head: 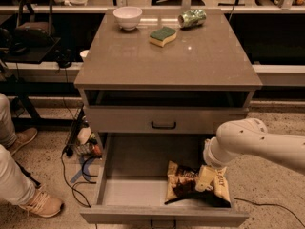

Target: Pick brown chip bag from middle drawer and place on counter

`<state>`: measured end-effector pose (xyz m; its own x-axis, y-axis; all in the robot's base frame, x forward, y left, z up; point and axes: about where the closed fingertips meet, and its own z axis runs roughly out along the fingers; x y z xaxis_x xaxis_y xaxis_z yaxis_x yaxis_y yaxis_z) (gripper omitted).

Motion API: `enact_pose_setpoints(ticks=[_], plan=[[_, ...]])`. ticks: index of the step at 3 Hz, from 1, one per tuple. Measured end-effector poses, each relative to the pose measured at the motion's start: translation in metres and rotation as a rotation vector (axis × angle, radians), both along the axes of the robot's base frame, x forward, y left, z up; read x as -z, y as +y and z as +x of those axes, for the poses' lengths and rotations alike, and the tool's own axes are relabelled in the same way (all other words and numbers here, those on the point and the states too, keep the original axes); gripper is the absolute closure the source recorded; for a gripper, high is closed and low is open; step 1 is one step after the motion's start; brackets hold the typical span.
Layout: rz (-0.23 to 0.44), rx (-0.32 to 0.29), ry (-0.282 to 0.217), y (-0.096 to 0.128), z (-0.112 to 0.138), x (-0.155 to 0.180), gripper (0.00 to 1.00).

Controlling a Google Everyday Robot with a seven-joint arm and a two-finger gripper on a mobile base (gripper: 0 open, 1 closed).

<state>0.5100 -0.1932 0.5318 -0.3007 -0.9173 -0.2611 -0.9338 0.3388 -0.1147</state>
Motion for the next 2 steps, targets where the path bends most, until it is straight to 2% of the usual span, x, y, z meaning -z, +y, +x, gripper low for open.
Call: enact_pose_setpoints(ticks=[1, 2], plan=[[-0.011, 0.044, 0.001, -0.006, 0.007, 0.02, 0.0], [-0.039, 0.062, -0.014, -0.009, 0.014, 0.037, 0.0]])
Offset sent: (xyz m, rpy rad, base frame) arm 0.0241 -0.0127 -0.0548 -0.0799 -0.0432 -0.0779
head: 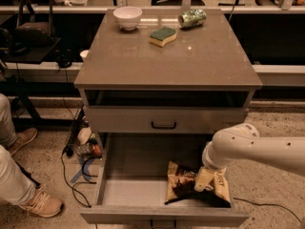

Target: Pick brown chip bag from middle drawer and place on counter

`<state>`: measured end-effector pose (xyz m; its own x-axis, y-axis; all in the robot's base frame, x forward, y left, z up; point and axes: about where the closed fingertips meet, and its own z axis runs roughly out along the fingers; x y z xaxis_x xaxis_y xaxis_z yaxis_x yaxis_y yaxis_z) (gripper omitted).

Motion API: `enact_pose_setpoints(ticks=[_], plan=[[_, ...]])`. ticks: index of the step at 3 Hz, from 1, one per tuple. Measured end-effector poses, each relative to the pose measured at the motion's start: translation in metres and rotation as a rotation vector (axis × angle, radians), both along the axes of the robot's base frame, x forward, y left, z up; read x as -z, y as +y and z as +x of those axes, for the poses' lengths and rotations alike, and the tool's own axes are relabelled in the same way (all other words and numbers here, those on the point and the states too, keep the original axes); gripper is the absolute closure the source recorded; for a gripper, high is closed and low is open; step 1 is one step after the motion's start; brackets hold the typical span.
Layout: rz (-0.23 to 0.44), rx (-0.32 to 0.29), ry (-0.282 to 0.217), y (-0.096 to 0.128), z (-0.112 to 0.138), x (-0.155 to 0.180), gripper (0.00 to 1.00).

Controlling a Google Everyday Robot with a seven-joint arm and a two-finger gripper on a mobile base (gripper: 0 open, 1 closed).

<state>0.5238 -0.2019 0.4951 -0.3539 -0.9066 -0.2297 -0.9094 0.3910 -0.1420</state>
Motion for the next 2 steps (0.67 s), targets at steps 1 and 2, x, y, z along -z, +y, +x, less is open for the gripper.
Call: enact_pose_setpoints(ticks=[1, 2], plan=[[-0.039, 0.009, -0.004, -0.003, 0.005, 0.018, 0.0], [-0.063, 0.016, 0.001, -0.003, 0.01, 0.031, 0.0]])
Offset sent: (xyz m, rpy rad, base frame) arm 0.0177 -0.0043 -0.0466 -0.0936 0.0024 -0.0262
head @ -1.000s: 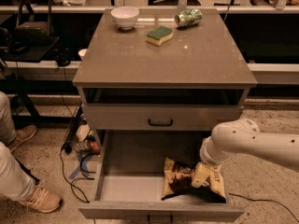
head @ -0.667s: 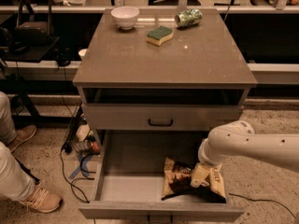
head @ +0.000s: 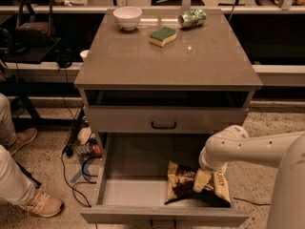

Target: Pick brown chip bag from middle drawer and place on counter

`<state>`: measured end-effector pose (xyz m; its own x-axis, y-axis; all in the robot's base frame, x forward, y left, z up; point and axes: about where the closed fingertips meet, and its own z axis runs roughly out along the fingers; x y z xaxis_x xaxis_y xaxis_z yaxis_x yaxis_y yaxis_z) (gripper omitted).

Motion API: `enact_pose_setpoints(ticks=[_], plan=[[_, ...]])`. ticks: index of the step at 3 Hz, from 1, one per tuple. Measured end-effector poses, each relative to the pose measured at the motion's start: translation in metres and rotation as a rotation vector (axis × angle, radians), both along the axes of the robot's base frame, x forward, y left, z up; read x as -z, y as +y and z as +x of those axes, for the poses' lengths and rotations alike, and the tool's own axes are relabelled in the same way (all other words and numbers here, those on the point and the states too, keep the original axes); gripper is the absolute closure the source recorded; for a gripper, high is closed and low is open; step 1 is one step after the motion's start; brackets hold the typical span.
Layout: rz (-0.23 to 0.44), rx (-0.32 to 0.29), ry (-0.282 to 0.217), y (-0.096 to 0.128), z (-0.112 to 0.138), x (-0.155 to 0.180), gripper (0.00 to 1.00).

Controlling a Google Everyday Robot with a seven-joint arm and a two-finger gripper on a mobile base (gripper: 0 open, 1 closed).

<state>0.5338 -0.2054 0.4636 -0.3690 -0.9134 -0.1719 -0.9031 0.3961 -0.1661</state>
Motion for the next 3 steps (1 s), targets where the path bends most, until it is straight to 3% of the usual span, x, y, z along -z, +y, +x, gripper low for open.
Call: enact_pose_setpoints(ticks=[1, 3], plan=[[-0.021, 0.02, 0.024, -0.004, 0.002, 0.016, 0.01], [-0.021, 0.038, 0.068, -0.006, -0.004, 0.038, 0.45]])
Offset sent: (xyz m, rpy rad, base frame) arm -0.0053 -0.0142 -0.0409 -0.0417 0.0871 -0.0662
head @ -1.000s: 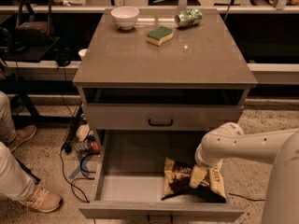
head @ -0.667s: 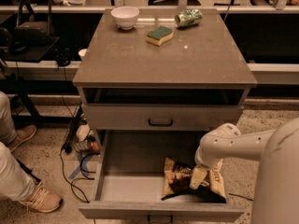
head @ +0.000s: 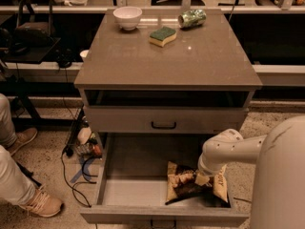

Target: Pick brown chip bag from middle drawer and place on counter

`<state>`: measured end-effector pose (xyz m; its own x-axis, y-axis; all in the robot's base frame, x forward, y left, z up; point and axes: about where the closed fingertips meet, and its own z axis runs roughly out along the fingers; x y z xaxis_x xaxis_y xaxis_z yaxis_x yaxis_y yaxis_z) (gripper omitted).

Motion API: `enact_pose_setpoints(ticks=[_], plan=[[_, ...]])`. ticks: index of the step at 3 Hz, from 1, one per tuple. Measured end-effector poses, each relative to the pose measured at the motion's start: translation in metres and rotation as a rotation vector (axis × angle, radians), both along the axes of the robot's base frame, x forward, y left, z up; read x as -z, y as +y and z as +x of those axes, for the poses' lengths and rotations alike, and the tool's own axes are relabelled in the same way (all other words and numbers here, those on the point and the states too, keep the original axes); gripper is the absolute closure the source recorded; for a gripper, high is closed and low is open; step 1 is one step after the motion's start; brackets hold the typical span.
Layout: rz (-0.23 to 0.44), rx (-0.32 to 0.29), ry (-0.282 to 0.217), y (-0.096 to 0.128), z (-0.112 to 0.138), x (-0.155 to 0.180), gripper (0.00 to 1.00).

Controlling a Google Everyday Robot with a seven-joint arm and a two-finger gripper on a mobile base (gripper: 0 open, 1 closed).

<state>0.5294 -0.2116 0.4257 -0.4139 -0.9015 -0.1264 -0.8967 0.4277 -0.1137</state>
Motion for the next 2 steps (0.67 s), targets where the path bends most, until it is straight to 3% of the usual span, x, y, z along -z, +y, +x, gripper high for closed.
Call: enact_pose_setpoints(ticks=[1, 2], plan=[[0.053, -0.024, -0.049, 0.003, -0.006, -0.021, 0.76], [0.121, -0.04, -0.169, -0.01, -0.009, -0.079, 0.98]])
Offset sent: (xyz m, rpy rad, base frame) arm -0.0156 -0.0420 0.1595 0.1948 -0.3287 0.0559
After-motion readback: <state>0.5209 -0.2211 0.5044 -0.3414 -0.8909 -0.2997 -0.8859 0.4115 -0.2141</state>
